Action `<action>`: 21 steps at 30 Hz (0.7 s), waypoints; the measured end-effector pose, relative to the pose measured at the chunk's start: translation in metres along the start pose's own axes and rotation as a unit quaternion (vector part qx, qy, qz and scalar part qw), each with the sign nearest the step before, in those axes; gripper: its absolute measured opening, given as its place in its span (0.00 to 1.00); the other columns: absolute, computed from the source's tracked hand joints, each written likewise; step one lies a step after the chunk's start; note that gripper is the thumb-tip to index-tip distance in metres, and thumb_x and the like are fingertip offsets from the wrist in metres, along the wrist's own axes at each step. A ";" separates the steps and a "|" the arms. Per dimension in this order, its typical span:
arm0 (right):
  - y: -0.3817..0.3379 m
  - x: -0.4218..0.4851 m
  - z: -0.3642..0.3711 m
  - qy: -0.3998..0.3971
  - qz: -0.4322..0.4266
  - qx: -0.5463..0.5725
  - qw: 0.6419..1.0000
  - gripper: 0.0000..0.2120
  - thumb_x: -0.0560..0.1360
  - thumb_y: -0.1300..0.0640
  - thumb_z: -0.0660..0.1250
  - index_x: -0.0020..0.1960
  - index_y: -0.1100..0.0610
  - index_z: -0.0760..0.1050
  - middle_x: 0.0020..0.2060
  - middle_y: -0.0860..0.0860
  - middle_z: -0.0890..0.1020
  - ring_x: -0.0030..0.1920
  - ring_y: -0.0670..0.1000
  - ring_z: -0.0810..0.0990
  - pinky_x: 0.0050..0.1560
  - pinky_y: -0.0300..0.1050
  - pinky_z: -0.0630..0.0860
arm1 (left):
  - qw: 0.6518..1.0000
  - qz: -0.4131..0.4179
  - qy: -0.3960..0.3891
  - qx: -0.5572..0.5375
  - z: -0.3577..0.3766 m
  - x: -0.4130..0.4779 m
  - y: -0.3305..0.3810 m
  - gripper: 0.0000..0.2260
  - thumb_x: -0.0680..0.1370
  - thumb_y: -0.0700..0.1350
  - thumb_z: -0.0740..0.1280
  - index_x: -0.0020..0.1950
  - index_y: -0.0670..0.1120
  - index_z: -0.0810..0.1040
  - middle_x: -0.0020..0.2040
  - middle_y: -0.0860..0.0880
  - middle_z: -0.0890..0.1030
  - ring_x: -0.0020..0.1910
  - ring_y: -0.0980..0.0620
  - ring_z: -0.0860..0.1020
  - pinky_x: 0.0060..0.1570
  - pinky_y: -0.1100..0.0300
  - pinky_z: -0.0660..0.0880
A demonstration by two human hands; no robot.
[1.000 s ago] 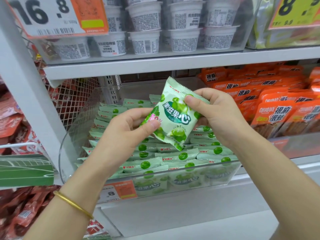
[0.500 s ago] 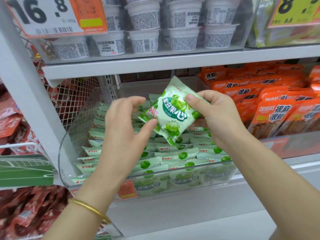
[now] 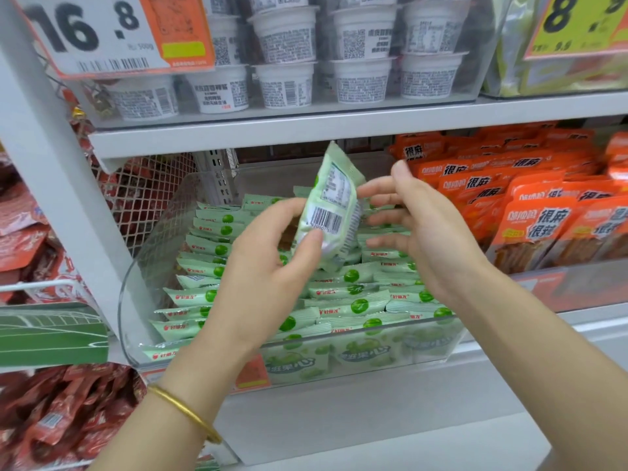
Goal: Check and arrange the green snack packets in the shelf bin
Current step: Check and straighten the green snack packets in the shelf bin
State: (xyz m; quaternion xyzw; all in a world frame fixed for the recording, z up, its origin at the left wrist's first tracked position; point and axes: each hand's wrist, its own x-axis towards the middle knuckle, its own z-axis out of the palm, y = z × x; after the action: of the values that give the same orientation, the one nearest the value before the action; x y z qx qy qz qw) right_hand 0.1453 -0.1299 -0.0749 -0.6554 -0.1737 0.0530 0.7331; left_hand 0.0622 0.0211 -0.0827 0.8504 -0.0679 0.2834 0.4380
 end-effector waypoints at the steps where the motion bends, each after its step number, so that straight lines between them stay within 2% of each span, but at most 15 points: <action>1: 0.002 0.000 -0.001 -0.006 -0.013 -0.004 1.000 0.13 0.79 0.50 0.59 0.48 0.55 0.79 0.47 0.51 0.81 0.47 0.53 0.80 0.44 0.48 0.80 | 0.997 -0.033 -0.012 -0.064 -0.001 0.000 0.002 0.09 0.79 0.41 0.64 0.56 0.52 0.77 0.49 0.58 0.82 0.48 0.59 0.80 0.46 0.67 0.75; 2: 0.004 -0.001 -0.003 -0.023 -0.021 0.007 0.999 0.09 0.78 0.54 0.61 0.49 0.54 0.79 0.49 0.51 0.81 0.49 0.53 0.80 0.46 0.48 0.80 | 0.991 -0.060 -0.024 -0.120 -0.002 0.000 0.003 0.11 0.79 0.39 0.63 0.58 0.51 0.76 0.50 0.58 0.83 0.48 0.60 0.81 0.45 0.68 0.75; 4: 0.005 -0.002 -0.004 -0.068 -0.018 0.043 0.997 0.08 0.77 0.55 0.62 0.53 0.53 0.78 0.50 0.50 0.82 0.47 0.51 0.80 0.45 0.47 0.79 | 0.976 -0.093 -0.037 -0.195 -0.003 0.001 0.001 0.17 0.79 0.36 0.62 0.66 0.49 0.71 0.51 0.57 0.84 0.49 0.60 0.81 0.46 0.70 0.75; 6: 0.006 -0.003 -0.005 -0.093 -0.019 0.041 0.995 0.12 0.73 0.52 0.64 0.55 0.50 0.78 0.50 0.50 0.82 0.46 0.51 0.80 0.42 0.48 0.78 | 0.968 -0.099 -0.044 -0.225 -0.004 0.001 0.000 0.23 0.79 0.35 0.60 0.72 0.52 0.62 0.50 0.56 0.84 0.50 0.59 0.82 0.50 0.67 0.76; 8: 0.007 -0.003 -0.005 -0.099 -0.034 0.027 0.994 0.13 0.71 0.52 0.66 0.55 0.49 0.78 0.49 0.51 0.81 0.46 0.50 0.80 0.39 0.46 0.79 | 0.966 -0.082 -0.059 -0.236 -0.005 0.001 -0.001 0.26 0.79 0.36 0.61 0.72 0.56 0.59 0.50 0.54 0.84 0.49 0.58 0.82 0.51 0.66 0.76; 10: 0.007 -0.003 -0.005 -0.098 -0.047 0.034 0.994 0.12 0.72 0.54 0.68 0.55 0.49 0.77 0.48 0.52 0.81 0.45 0.50 0.80 0.36 0.43 0.79 | 0.964 -0.072 -0.087 -0.242 -0.006 0.000 -0.003 0.29 0.77 0.39 0.66 0.71 0.60 0.59 0.55 0.51 0.83 0.52 0.56 0.81 0.50 0.65 0.77; 13: 0.005 -0.002 -0.004 -0.094 -0.056 0.050 0.993 0.12 0.72 0.56 0.67 0.55 0.51 0.77 0.46 0.52 0.81 0.43 0.49 0.81 0.34 0.42 0.78 | 0.966 -0.057 -0.123 -0.220 -0.005 -0.001 -0.003 0.34 0.73 0.38 0.69 0.70 0.64 0.61 0.68 0.49 0.73 0.64 0.53 0.75 0.57 0.59 0.75; 14: 0.005 -0.002 -0.004 -0.092 -0.057 0.051 0.993 0.12 0.71 0.56 0.67 0.55 0.52 0.76 0.45 0.51 0.82 0.43 0.48 0.81 0.34 0.42 0.79 | 0.965 -0.056 -0.124 -0.224 -0.004 -0.002 -0.002 0.34 0.74 0.35 0.69 0.70 0.64 0.61 0.69 0.48 0.71 0.63 0.53 0.75 0.55 0.60 0.76; 16: 0.004 -0.002 -0.004 -0.094 -0.058 0.053 0.992 0.12 0.71 0.57 0.66 0.55 0.53 0.76 0.44 0.49 0.82 0.42 0.48 0.81 0.34 0.42 0.79 | 0.961 -0.057 -0.126 -0.239 -0.005 -0.002 0.000 0.34 0.74 0.29 0.65 0.70 0.60 0.61 0.67 0.48 0.73 0.56 0.54 0.79 0.48 0.64 0.77; 18: 0.003 -0.002 -0.003 -0.095 -0.059 0.055 0.992 0.12 0.71 0.57 0.65 0.54 0.53 0.76 0.43 0.48 0.82 0.41 0.47 0.81 0.35 0.42 0.79 | 0.961 -0.054 -0.129 -0.239 -0.005 -0.002 0.001 0.34 0.74 0.27 0.64 0.70 0.59 0.61 0.65 0.48 0.74 0.52 0.55 0.81 0.47 0.65 0.77; 21: 0.003 -0.002 -0.004 -0.095 -0.060 0.054 0.992 0.13 0.70 0.57 0.66 0.54 0.53 0.76 0.43 0.48 0.82 0.42 0.48 0.81 0.37 0.44 0.79 | 0.960 -0.055 -0.130 -0.241 -0.006 -0.002 0.001 0.34 0.74 0.28 0.64 0.70 0.59 0.61 0.65 0.49 0.75 0.53 0.56 0.81 0.47 0.65 0.77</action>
State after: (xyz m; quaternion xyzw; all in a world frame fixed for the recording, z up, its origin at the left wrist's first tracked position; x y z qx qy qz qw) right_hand 0.1449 -0.1336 -0.0790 -0.5950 -0.2778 0.0804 0.7498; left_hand 0.0576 0.0248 -0.0804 0.7515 -0.1440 0.1212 0.6323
